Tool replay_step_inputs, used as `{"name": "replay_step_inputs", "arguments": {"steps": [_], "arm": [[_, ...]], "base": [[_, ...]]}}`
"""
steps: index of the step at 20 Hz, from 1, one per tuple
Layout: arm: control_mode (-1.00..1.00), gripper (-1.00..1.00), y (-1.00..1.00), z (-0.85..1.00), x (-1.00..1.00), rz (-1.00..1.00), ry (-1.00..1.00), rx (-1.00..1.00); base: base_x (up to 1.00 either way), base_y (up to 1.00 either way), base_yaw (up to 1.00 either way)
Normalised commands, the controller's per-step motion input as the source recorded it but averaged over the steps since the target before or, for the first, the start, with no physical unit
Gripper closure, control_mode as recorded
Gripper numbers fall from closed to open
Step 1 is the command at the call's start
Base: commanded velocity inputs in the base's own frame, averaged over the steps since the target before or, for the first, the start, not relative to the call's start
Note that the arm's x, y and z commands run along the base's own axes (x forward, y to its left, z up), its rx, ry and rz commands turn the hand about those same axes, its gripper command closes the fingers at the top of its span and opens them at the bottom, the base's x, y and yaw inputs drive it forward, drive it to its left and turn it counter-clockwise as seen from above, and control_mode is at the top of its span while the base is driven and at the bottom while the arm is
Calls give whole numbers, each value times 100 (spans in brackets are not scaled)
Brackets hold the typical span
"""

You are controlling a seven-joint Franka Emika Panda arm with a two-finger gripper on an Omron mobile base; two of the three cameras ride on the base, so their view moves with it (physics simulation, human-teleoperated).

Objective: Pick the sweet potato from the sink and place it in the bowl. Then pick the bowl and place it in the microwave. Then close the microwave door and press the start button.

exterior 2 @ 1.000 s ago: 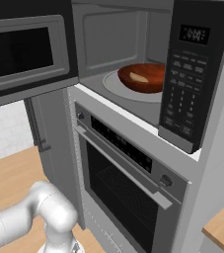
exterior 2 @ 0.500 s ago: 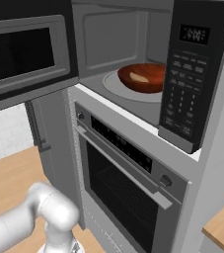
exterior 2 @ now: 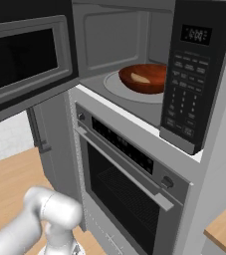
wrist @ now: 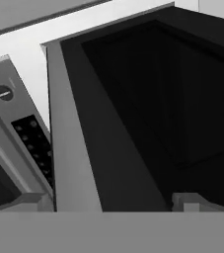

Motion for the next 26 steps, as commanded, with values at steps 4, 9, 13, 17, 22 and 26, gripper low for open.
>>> {"name": "replay_step_inputs", "arguments": {"steps": [4,9,13,17,22,26], "arm": [[-100,-100,-73,20,-72,5,-9,7],[-100,-100,-75,21,-55,5,-6,7],[-100,-100,-69,24,-34,6,-7,6],[-100,-100,-68,26,-14,5,-5,5],[-100,-100,-72,17,3,7,-6,9],[-100,-100,-69,11,21,8,-4,19]], "base": [[0,0,0],[0,0,0],[0,0,0],[0,0,0],[0,0,0],[0,0,0]]}}
